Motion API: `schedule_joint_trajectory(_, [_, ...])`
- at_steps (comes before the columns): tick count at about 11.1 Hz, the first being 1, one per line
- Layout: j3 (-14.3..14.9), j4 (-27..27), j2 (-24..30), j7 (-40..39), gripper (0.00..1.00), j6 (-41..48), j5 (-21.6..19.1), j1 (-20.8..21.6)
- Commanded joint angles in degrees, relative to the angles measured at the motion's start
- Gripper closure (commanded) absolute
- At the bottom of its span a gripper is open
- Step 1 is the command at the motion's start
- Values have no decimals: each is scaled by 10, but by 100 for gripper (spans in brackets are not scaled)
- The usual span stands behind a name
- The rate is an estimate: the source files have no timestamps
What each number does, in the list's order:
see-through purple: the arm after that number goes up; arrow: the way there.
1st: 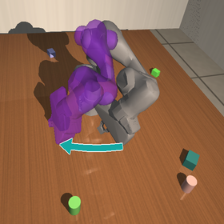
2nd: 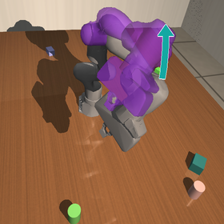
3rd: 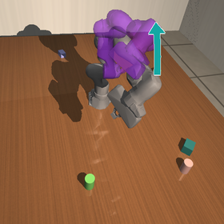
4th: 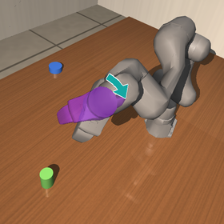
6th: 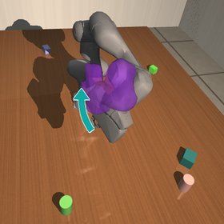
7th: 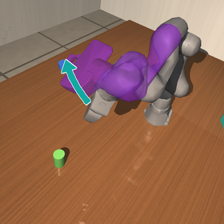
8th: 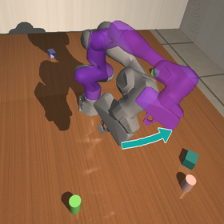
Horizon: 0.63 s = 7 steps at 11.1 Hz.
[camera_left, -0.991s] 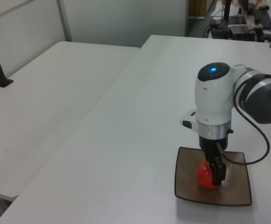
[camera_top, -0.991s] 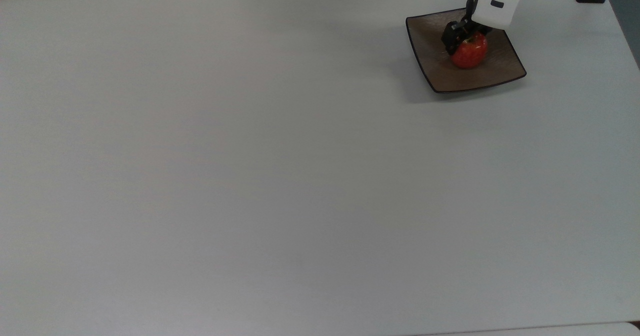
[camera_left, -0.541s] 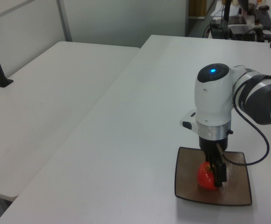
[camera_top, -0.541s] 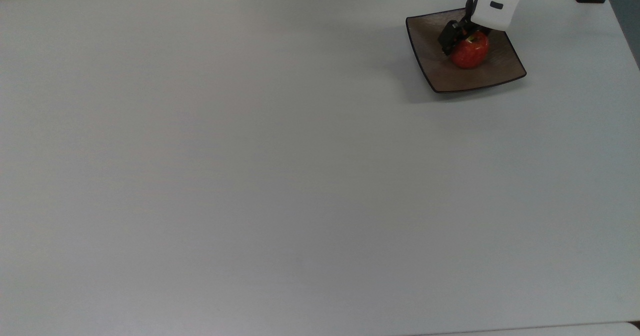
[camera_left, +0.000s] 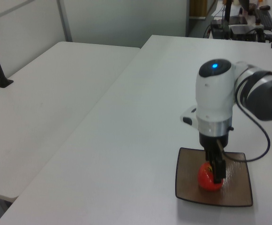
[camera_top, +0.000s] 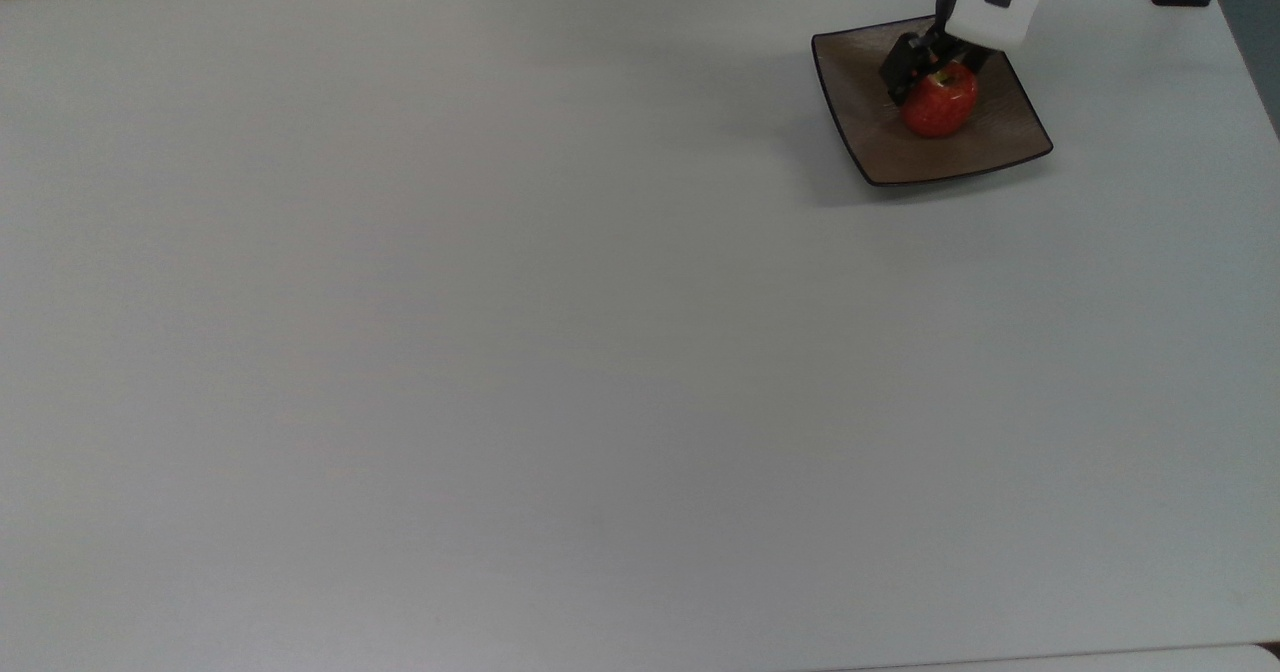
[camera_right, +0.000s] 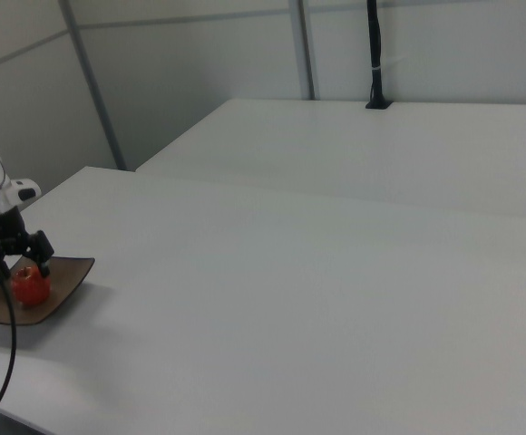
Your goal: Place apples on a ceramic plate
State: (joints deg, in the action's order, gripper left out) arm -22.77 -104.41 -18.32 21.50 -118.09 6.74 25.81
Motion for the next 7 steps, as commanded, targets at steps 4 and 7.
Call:
schedule_joint_trajectory(4, [8,45,207,46,0,197,-13,-74])
schedule_joint_trajectory(7, [29,100,239,45,0,280,-68,-179])
